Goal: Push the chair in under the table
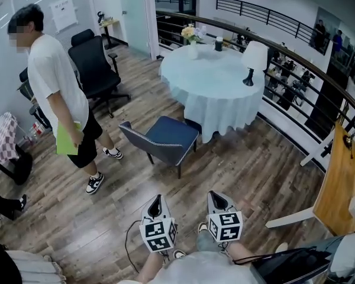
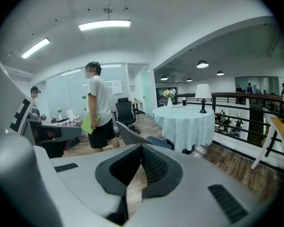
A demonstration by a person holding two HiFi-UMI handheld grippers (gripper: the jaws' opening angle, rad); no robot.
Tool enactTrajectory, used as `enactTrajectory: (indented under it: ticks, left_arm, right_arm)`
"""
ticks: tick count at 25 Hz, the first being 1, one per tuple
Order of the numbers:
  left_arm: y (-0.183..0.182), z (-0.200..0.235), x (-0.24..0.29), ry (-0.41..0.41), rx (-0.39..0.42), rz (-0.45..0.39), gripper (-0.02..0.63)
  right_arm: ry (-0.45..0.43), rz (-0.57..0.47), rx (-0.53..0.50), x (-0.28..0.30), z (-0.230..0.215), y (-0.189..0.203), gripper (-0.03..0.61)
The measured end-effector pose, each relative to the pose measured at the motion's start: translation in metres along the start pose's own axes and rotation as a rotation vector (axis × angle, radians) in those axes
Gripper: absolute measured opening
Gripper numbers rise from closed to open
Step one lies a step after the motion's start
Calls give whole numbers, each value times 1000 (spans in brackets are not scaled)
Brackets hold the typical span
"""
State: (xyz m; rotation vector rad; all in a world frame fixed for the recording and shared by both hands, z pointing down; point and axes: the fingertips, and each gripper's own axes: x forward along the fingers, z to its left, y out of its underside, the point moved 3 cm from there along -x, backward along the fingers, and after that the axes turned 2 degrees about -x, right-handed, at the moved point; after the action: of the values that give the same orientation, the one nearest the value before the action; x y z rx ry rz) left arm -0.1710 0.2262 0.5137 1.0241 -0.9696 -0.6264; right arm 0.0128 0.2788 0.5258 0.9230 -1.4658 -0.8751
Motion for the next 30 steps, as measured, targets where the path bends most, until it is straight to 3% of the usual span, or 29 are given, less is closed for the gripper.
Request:
enactTrajectory:
  ticks: [17,30]
  left_arm:
    - [-33,-38,112,-51,11,30,-2]
    - [-34,-61,156,-108,-4,30,-2]
  right_arm:
    - [-80,44,47,89,-95,-38,17]
    - [-156,81,42,126,-137,-41,17]
